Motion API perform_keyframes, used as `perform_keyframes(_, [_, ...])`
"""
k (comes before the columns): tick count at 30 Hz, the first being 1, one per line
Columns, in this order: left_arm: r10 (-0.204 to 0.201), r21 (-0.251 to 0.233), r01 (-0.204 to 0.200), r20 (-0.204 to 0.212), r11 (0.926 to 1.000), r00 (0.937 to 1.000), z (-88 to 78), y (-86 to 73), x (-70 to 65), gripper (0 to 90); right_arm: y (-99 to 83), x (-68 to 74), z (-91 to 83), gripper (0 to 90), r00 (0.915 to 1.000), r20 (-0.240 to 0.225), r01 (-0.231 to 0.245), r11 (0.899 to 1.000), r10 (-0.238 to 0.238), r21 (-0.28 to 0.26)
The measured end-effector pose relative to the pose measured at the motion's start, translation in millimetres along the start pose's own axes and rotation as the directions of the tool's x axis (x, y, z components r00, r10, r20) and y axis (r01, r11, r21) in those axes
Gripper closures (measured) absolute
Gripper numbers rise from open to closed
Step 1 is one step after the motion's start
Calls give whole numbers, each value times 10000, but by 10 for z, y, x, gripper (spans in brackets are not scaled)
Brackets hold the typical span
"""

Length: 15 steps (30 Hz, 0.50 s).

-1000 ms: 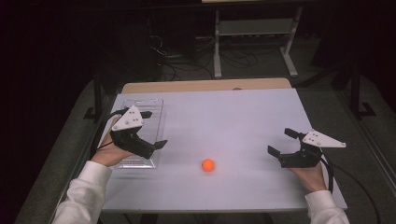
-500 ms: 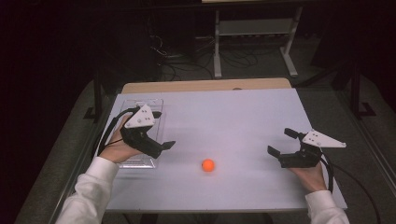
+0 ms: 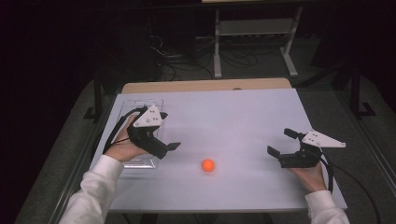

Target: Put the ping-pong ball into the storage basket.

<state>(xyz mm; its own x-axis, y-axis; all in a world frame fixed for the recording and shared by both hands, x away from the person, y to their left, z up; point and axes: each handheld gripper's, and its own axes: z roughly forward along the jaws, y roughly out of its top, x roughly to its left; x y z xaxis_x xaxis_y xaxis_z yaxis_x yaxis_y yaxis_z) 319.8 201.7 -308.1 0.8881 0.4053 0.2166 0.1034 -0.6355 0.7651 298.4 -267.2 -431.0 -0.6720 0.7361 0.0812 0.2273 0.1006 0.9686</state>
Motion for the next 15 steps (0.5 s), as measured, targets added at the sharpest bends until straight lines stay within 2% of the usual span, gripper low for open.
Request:
perform_keyframes(3, [92, 119, -93, 64, 9999, 9999, 11, 10, 1, 0, 0, 1, 1, 0, 10000, -15, -22, 10000, 22, 19])
perform_keyframes(9, [64, -46, -64, 13, 10000, 10000, -4, 39, 22, 0, 1, 4, -4, 0, 10000, -10, -11, 10000, 11, -10])
perform_keyframes(15, [229, 63, -229, 130, 9997, 9997, 21, 88, -6, 0, 0, 10, 2, 0, 10000, -50, -9, 10000, 9, 35])
